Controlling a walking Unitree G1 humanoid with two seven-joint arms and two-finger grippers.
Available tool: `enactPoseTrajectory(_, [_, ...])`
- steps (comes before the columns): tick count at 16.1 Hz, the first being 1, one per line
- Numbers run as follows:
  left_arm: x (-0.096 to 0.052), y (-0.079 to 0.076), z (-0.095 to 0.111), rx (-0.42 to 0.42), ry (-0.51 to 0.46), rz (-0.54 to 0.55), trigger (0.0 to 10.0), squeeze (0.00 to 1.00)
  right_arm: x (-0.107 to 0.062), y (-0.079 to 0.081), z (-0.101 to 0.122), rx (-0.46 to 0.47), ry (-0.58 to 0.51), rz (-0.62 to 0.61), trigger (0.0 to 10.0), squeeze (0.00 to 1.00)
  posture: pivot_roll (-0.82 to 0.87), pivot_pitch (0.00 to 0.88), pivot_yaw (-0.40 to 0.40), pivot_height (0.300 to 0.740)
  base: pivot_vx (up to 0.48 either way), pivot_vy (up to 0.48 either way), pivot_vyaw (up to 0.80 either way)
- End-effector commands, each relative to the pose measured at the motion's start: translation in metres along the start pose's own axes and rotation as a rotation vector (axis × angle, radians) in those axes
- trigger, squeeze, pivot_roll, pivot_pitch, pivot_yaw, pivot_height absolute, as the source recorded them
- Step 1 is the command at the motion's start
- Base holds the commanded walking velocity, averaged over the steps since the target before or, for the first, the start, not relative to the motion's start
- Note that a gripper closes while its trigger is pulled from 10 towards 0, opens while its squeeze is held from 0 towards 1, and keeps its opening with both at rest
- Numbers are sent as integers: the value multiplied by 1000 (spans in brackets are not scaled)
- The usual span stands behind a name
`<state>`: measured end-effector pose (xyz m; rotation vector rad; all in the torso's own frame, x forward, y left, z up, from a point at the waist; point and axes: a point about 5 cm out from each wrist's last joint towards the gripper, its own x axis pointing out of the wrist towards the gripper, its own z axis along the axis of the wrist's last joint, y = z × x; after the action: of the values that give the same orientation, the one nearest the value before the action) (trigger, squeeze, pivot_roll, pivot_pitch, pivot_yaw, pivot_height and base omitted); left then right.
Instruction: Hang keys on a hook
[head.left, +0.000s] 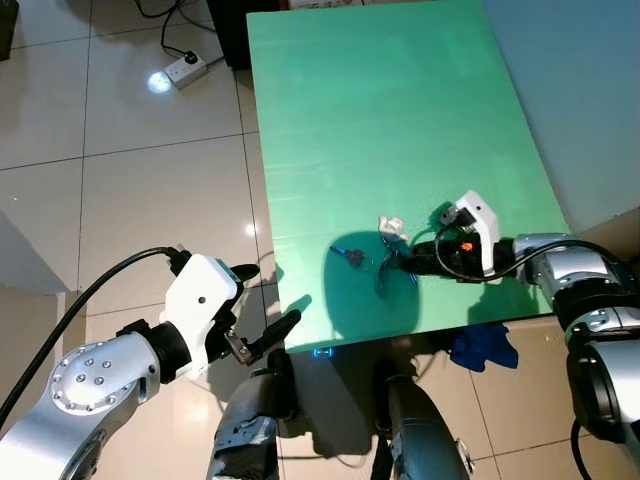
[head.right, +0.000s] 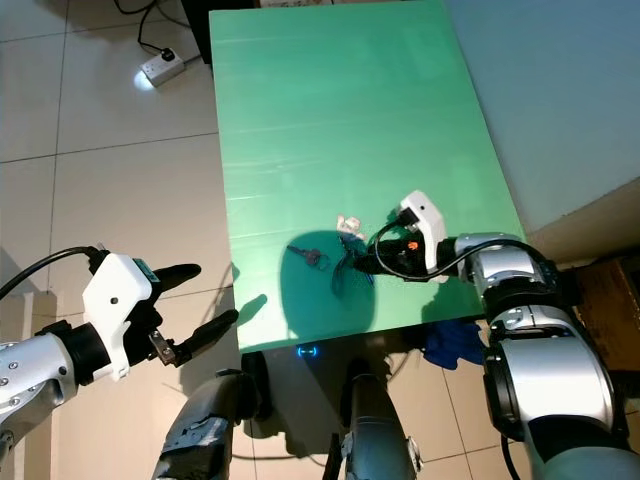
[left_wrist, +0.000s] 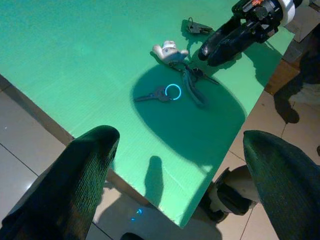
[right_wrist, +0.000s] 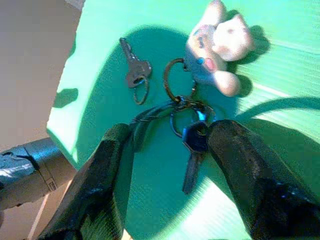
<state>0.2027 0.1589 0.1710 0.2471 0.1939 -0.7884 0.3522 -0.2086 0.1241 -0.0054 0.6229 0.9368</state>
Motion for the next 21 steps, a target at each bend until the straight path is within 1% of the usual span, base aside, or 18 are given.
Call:
enactPoseTrajectory(1, [0,-5,-3,-15,13,-26,10000,0,-4,-2,-8,10,24,-18,10000,1000,-28,448,6,740,0,0,0])
enactPoseTrajectory(4, [-1,-4,-4,-14,16,-27,10000,0,0,-2,-9,1,23,-28,10000,1000,-24,452,10,740,0,0,0])
enactPoseTrajectory(5, [-2,-4,-4,-14,18,-27,10000,0,2,-1,-8,4,16,-28,10000,933,-19,456,9,740,0,0,0])
enactPoseTrajectory(6, [-3,-3,-4,-13,20,-27,10000,0,4,0,-7,10,4,-28,10000,749,-16,459,8,740,0,0,0])
enactPoseTrajectory(7, [-4,-3,-4,-13,23,-25,10000,0,6,0,-7,12,-2,-33,10000,0,-14,463,7,740,0,0,0])
enactPoseTrajectory(10, [-6,-3,-5,-14,29,-24,10000,0,11,3,-4,29,-23,-25,10000,0,-13,465,5,740,0,0,0])
enactPoseTrajectory(15, [-8,-4,-5,-15,34,-16,10000,0,15,5,-1,29,-36,-9,10000,0,-7,469,-3,740,0,0,0])
enactPoseTrajectory(17, [-8,-5,-5,-17,34,-15,10000,0,15,7,3,45,-63,17,10000,0,-8,468,-9,740,0,0,0])
enactPoseTrajectory(21, [-9,-5,-6,-20,34,-12,10000,0,12,7,3,56,-58,46,10000,0,-12,465,-14,740,0,0,0])
